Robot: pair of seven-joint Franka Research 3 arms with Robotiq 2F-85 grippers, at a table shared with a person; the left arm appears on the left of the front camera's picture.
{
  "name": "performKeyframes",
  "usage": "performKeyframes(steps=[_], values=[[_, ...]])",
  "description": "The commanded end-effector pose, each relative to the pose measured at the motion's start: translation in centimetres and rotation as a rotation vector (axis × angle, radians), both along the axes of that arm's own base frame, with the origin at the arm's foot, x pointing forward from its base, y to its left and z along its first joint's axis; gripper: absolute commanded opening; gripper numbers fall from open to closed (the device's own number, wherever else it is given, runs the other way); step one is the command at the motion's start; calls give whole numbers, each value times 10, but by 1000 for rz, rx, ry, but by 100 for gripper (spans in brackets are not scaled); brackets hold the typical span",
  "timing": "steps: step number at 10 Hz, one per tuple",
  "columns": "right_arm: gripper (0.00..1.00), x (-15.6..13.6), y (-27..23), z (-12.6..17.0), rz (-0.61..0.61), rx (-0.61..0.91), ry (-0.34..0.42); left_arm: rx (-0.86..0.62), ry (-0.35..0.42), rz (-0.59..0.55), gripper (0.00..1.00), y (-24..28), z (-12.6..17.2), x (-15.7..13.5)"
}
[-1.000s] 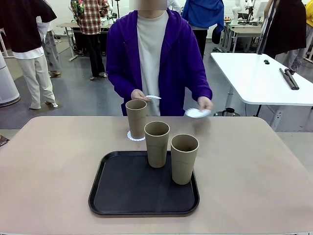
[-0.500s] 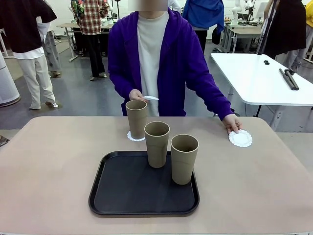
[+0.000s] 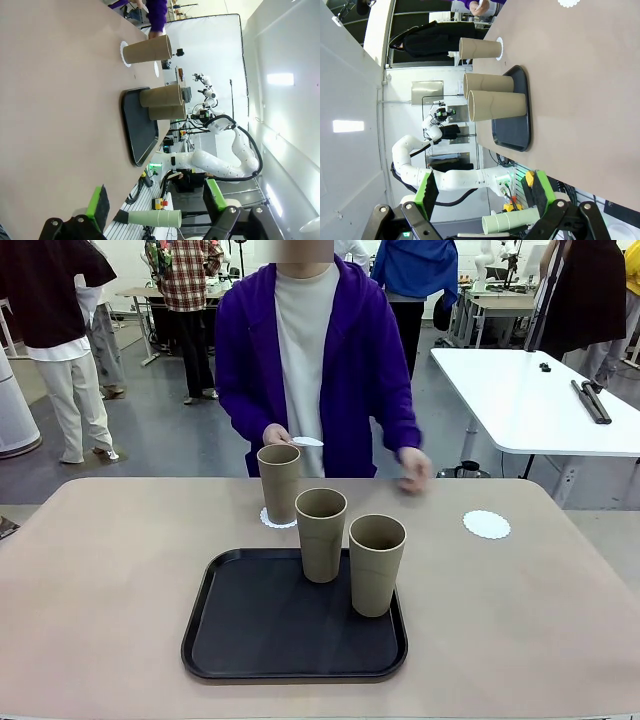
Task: Place coasters on the table and set cups on them.
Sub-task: Take one Reusable plastic cup from the Flat Tray and place it on a coaster set by the human.
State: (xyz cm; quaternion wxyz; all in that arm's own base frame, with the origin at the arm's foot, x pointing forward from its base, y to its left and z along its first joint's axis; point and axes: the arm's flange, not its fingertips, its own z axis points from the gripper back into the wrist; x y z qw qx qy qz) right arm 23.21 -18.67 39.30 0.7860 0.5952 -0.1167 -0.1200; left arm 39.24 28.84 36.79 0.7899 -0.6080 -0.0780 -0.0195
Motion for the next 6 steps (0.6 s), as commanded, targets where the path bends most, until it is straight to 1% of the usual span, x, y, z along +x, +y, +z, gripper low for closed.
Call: performKeyframes(steps=[1,5,6], values=[[100,0,0,1,1,9,-11,1,3,3,100,1,2,-1],[100,0,0,1,1,9,-11,1,3,3,100,1,2,-1],[100,0,0,0,0,0,0,1,3,3,100,1,2,-1]])
